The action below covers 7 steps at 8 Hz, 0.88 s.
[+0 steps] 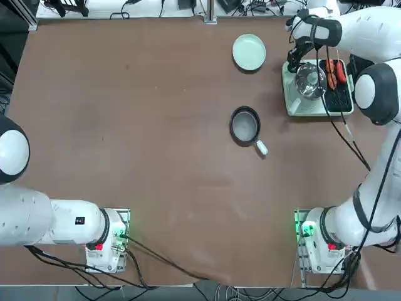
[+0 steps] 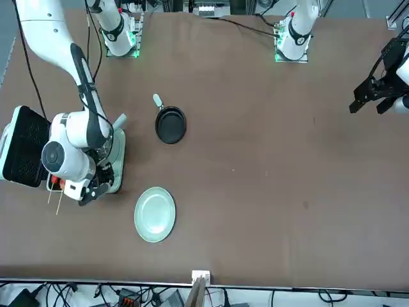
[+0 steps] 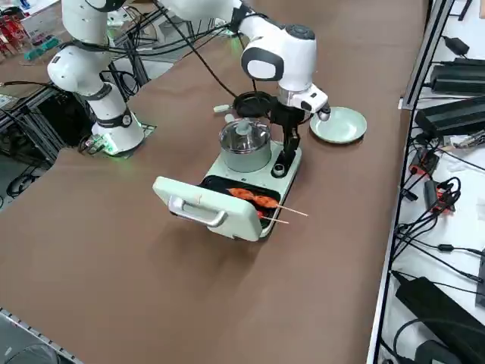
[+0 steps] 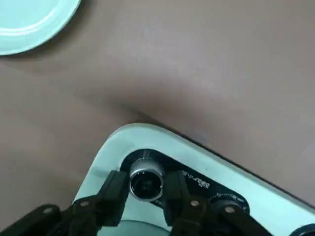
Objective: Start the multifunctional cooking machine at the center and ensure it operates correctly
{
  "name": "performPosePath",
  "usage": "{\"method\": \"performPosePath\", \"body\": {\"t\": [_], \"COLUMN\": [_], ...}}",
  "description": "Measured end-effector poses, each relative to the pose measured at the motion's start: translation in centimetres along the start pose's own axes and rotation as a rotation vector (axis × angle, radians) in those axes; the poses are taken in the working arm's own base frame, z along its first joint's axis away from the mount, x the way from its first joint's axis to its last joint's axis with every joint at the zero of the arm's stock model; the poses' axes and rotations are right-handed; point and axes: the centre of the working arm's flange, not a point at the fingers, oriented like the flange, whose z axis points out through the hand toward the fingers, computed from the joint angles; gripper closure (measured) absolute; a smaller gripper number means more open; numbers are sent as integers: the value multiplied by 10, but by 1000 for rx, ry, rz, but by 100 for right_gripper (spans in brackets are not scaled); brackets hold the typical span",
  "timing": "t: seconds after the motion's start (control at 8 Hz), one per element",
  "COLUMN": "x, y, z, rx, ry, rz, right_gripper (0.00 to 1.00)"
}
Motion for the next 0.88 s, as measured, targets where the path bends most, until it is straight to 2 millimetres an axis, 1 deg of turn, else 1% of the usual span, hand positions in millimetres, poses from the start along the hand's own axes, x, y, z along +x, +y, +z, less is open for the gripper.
{"method": "performPosePath", "body": {"t": [0.38, 0.5, 0.62, 0.75, 0.88], "x": [0, 1, 3, 7, 12], "y": [0, 0, 1, 3, 8], "z": [0, -1, -3, -11, -23], "rx": [-1, -1, -4, -10, -19], "ry": [0, -1, 5, 19, 35], "rz": [-39, -40, -40, -32, -23], "right_gripper": [59, 57, 51, 45, 27]}}
